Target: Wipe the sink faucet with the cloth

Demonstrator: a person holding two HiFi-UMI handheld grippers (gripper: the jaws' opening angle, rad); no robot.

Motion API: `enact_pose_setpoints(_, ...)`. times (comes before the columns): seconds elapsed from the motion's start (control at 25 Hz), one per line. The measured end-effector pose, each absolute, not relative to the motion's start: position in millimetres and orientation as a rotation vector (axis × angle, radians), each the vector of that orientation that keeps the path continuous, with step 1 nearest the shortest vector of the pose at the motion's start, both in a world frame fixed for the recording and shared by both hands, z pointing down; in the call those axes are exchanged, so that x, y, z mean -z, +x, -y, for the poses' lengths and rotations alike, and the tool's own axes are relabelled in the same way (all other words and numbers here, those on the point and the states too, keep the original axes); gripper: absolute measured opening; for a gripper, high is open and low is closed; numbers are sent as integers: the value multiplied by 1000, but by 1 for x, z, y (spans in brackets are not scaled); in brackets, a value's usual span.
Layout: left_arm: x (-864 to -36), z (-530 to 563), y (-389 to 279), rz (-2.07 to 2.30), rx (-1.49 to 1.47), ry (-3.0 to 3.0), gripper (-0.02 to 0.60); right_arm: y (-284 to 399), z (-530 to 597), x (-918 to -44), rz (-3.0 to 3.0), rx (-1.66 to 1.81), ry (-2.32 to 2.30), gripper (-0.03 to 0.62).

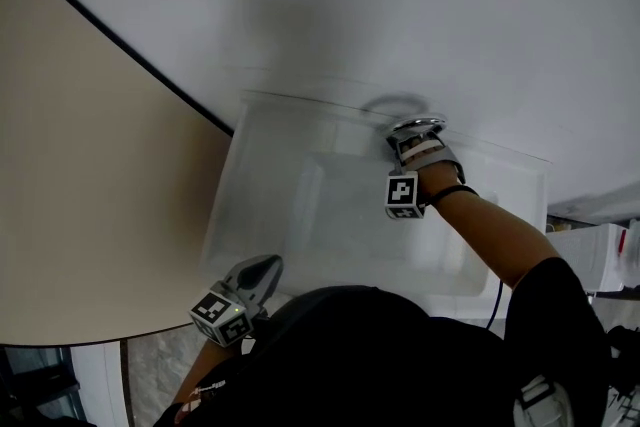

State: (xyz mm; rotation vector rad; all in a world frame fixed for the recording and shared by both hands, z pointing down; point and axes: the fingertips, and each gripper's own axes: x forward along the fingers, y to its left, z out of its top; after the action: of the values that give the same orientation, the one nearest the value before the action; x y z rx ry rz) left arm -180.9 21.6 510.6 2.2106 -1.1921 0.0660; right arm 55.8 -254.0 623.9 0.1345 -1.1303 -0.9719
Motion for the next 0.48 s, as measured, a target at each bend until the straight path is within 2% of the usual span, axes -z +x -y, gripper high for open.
enact_pose_setpoints(0.32, -507, -26, -193, 1231, -43, 2188, 0, 80, 265, -685, 913, 859, 15, 78)
enact_pose_setpoints(0.48, -508, -32, -203, 1255, -49, 2167, 0, 78, 263, -686, 952, 815, 20, 78)
